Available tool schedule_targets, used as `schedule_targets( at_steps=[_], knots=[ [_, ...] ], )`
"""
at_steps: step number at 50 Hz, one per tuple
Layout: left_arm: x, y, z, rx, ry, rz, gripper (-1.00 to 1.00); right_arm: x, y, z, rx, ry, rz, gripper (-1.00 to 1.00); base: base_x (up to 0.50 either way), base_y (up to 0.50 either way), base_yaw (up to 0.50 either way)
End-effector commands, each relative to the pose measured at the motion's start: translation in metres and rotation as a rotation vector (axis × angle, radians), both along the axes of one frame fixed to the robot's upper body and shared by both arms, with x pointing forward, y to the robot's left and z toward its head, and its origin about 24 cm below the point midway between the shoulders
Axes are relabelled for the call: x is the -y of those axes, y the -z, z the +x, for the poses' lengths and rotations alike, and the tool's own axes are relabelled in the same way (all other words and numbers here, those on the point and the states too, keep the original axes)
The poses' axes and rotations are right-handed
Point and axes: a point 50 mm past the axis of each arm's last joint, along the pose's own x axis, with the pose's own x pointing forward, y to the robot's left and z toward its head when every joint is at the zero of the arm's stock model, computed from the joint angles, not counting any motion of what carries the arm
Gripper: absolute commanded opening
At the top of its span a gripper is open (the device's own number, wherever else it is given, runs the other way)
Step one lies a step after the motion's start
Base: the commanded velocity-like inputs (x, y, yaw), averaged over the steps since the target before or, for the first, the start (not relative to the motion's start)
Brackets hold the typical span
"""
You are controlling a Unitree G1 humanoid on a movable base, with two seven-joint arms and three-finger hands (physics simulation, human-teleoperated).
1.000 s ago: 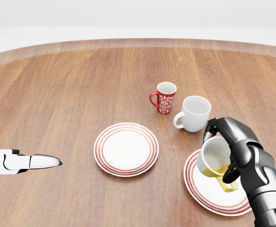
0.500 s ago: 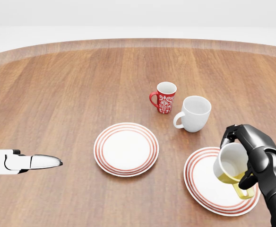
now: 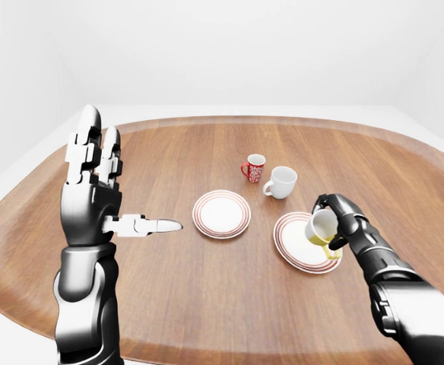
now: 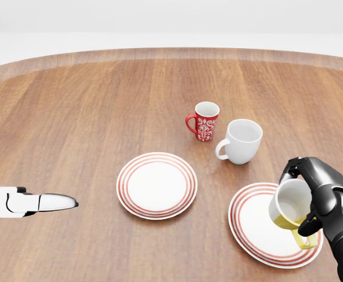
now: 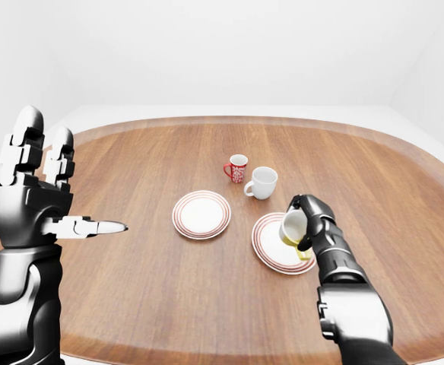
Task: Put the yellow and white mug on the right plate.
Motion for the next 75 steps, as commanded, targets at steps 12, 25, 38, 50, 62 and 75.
schedule_targets(
  at_steps=[12, 25, 38, 50, 62, 75],
  knots=[
    [-0.001, 0.0, 0.001, 0.0, -0.002, 0.0, 0.98, 0.002, 0.003, -0.002, 0.024, 0.026, -0.089, -1.0, 0.0, 0.0, 0.0],
    [0.0, 0.001, 0.001, -0.008, 0.002, 0.003, 0.99, 0.002, 0.005, -0.005, 0.047, 0.025, -0.157, -1.0, 0.0, 0.0, 0.0],
    [0.001, 0.0, -0.002, 0.003, 0.004, 0.006, 0.98, -0.007, 0.004, 0.0, 0.083, 0.036, -0.112, -1.0, 0.0, 0.0, 0.0],
    [0.0, -0.002, -0.001, 0.008, 0.003, 0.001, 0.98, -0.022, 0.002, 0.007, 0.094, -0.001, -0.102, -1.0, 0.0, 0.0, 0.0],
    [0.0, -0.002, -0.001, 0.01, 0.003, 0.001, 0.98, -0.034, 0.0, 0.013, 0.105, -0.028, -0.095, -1.0, 0.0, 0.0, 0.0],
    [0.0, -0.001, 0.0, 0.004, 0.004, -0.002, 0.98, -0.036, -0.001, 0.014, 0.111, -0.034, -0.098, -1.0, 0.0, 0.0, 0.0]
  ],
)
